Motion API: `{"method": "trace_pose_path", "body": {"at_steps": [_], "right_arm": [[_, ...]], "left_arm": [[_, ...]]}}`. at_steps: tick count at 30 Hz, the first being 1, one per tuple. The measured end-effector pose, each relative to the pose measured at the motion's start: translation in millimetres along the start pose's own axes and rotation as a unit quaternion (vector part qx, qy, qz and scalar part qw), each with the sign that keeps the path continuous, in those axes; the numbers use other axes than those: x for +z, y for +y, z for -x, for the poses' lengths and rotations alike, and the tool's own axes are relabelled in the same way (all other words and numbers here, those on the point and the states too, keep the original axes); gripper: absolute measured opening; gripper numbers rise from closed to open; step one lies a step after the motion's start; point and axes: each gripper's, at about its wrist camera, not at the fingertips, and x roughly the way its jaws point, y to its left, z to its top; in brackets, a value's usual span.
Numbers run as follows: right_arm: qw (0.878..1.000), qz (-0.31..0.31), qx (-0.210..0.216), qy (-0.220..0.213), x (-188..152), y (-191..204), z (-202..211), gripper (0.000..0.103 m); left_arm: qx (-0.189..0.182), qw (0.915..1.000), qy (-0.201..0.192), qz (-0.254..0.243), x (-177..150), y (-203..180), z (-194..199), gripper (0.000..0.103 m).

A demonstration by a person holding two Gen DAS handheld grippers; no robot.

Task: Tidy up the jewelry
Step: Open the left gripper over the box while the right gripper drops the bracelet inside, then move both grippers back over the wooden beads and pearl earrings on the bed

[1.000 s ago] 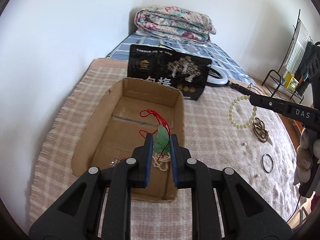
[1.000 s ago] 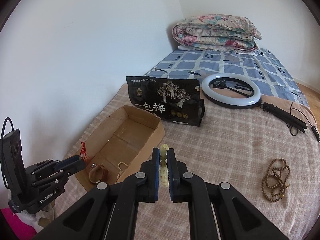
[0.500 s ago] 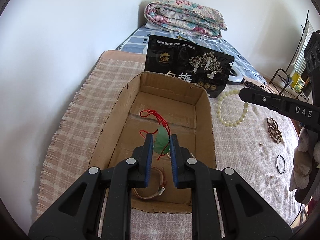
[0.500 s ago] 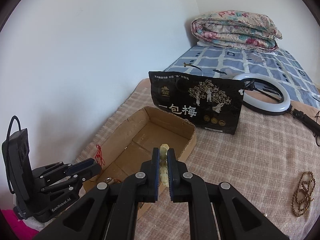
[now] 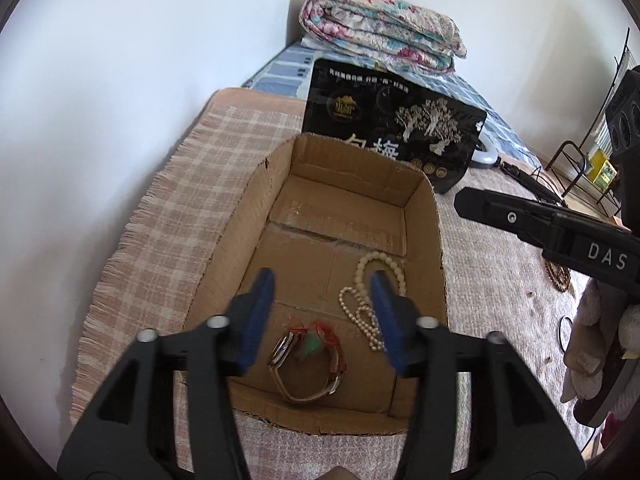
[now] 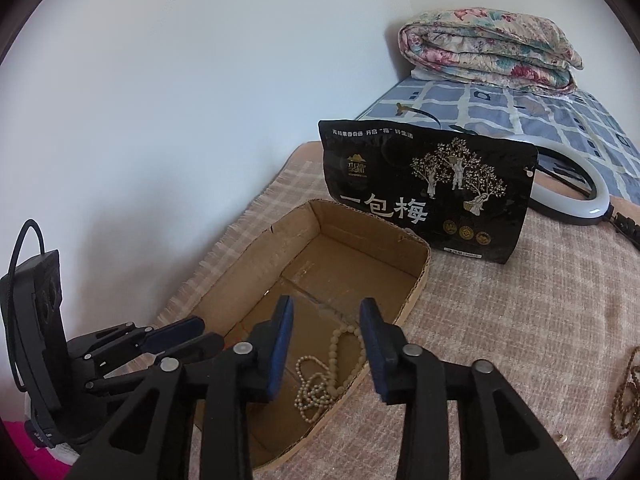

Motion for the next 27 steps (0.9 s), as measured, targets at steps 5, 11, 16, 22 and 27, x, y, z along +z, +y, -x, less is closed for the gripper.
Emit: {"method": "trace_pose_path", "body": {"at_steps": [5, 11, 16, 22, 27], "right_arm": [[1.000, 0.007, -0.026, -0.010, 0, 1, 8, 0.069], [0.999, 0.008, -0.041, -0.016, -1, 0, 20, 0.079], [0.998, 0.010, -0.057, -0.021, -4, -2, 32, 0.085], [0.997, 0.005, -0.077, -0.029, -10, -12, 52, 0.093], [0.994, 0.001, -0.101, -0.037, -17, -25, 74, 0.099]], "left_arm": [[0.004, 1.0000, -0.002, -0.007, -1, -4, 3, 0.054], [0.006, 0.9999, -0.004, -0.015, -2, -10, 7, 0.054], [0.004, 0.9998, -0.006, -0.020, -3, -19, 13, 0.054], [-0.005, 0.9992, -0.013, -0.038, -4, -38, 21, 0.054], [-0.015, 0.9986, -0.017, -0.049, -7, -57, 25, 0.057]]}}
